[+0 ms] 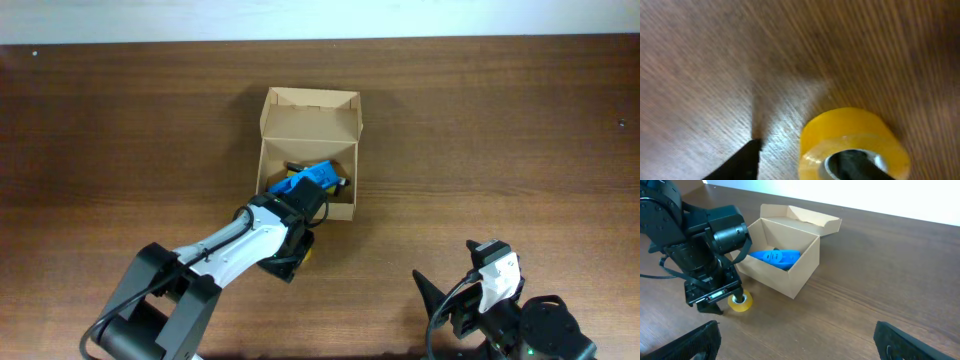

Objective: Pack container
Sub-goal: 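Move the left gripper to the tape roll and grasp it, then lift the tape roll into the box and open the left gripper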

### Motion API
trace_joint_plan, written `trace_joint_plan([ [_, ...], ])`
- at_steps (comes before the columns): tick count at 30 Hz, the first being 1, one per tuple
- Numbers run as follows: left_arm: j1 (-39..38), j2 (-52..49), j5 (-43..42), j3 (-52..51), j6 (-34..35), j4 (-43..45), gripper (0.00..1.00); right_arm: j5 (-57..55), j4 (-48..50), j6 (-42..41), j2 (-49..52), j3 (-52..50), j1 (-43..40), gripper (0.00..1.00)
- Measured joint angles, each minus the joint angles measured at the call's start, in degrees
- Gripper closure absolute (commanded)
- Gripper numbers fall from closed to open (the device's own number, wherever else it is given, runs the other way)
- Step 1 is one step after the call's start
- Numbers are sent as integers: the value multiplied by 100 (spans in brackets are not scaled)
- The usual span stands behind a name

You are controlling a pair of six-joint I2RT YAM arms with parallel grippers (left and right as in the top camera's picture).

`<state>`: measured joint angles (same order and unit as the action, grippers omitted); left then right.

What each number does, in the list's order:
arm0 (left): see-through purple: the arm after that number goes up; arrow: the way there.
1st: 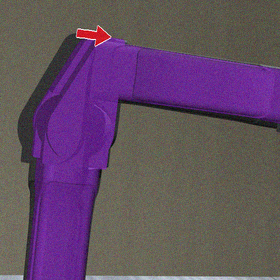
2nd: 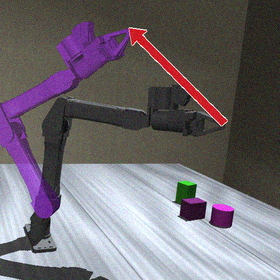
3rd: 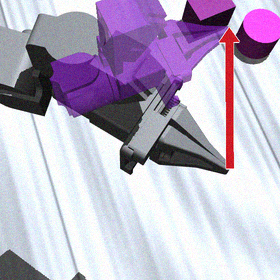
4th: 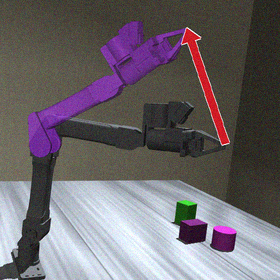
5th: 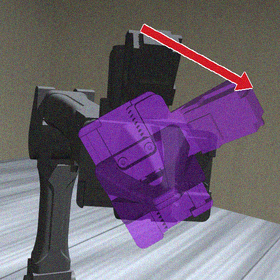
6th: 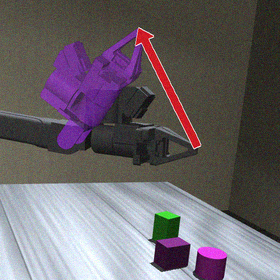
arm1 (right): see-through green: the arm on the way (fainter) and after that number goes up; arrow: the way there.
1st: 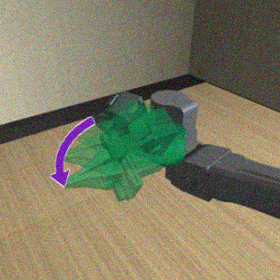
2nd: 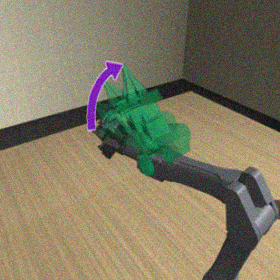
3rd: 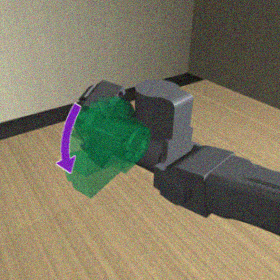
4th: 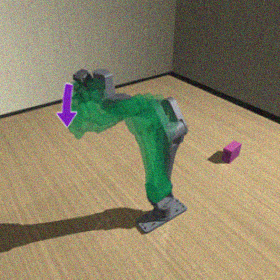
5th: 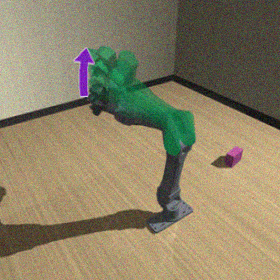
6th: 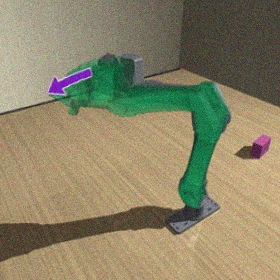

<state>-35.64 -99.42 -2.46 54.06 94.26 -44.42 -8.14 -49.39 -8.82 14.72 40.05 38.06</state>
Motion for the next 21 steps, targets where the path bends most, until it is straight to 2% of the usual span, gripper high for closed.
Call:
trace_joint_plan([
  [3, 0, -4, -22, 0, -4, 35, 70, 0, 0, -2, 0, 0, 0, 1],
  [9, 0, -13, -55, 0, 4, 55, 83, 0, 0, -2, 0, 0, 0, 1],
  [14, 0, -13, -87, 0, 11, 39, 89, 0, 0, 2, 0, 0, 0, 1],
  [21, -35, 11, -114, 0, 9, 33, 90, 0, 0, 0, 0, 0, 0, 1],
])
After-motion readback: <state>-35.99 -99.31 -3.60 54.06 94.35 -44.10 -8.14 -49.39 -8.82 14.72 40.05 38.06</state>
